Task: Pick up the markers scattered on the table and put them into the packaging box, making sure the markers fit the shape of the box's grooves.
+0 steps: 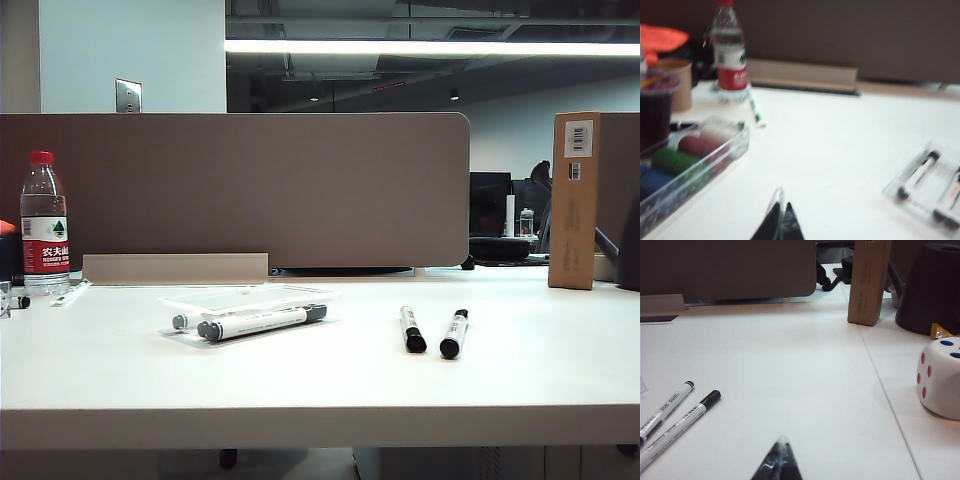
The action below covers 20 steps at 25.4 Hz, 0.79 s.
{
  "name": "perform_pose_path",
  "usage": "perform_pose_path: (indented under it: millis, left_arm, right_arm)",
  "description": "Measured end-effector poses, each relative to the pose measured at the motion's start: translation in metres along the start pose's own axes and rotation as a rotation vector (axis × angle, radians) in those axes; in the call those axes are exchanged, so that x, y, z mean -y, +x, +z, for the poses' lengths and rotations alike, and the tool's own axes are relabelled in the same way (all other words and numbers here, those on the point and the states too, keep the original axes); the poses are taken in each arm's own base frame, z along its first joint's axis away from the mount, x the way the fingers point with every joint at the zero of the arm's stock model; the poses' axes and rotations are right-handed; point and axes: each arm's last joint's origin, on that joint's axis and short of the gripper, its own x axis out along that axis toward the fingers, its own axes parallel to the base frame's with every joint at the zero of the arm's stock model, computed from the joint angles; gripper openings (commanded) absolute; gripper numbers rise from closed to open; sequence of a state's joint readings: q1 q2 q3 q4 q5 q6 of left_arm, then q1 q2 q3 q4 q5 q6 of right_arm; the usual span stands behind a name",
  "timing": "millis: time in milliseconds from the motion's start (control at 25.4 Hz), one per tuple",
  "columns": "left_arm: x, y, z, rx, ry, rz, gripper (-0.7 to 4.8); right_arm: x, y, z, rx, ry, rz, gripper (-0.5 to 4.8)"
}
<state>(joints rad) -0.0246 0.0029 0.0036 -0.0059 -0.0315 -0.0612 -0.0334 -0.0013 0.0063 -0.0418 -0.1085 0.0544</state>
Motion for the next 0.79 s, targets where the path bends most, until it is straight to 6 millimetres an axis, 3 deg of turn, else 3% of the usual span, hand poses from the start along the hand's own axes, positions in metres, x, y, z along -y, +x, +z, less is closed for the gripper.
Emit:
perform_pose_path:
  millis: [393,472,551,787]
  left_arm:
    - [0.0,0.0,0.0,-0.004,-0.027,0.009,-0.05]
    - [0.002,0.0,0.004,0.033,-0.272,-0.059,-0.06]
    - [0.004,0.0,0.007,0.042,-0.401,-0.126,-0.06]
    - [0.009,-0.007,0.034,0.024,-0.528,-0.289,-0.06]
  right_arm:
    - [0.0,0.0,0.0,0.0,0.011,0.0,-0.06]
    - [0.0,0.0,0.0,0.001,0.164,0.0,-0.06]
    - [0.0,0.0,0.0,0.002,0.298,0.0,-0.06]
    - [0.0,0.0,0.006,0.057,0.507,0.018,-0.06]
